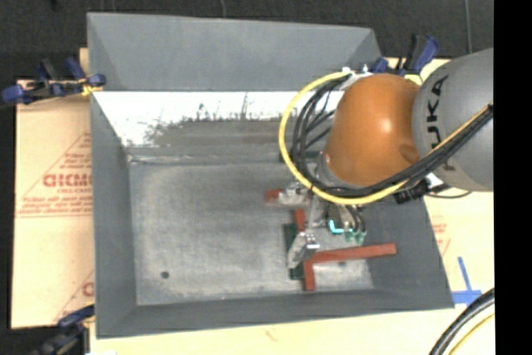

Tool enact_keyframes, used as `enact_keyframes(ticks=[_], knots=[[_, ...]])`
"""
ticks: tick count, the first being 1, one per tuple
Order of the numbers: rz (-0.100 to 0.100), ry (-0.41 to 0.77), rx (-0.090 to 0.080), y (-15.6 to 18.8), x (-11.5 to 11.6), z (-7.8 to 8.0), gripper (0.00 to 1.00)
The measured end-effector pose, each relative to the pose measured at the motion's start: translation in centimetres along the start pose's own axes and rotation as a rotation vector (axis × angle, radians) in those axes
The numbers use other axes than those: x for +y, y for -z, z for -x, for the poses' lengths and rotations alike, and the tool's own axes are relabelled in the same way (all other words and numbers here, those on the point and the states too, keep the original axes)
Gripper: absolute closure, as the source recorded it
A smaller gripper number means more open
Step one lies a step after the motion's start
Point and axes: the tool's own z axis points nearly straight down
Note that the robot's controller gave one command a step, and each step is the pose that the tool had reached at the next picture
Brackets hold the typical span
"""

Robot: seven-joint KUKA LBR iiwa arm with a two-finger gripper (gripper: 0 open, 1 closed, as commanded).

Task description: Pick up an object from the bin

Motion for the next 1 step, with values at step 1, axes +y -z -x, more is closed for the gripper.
enact_keyframes(ticks=[1], knots=[[0.0,0.0,-0.007,0.32,0.01,0.17,0.0]])
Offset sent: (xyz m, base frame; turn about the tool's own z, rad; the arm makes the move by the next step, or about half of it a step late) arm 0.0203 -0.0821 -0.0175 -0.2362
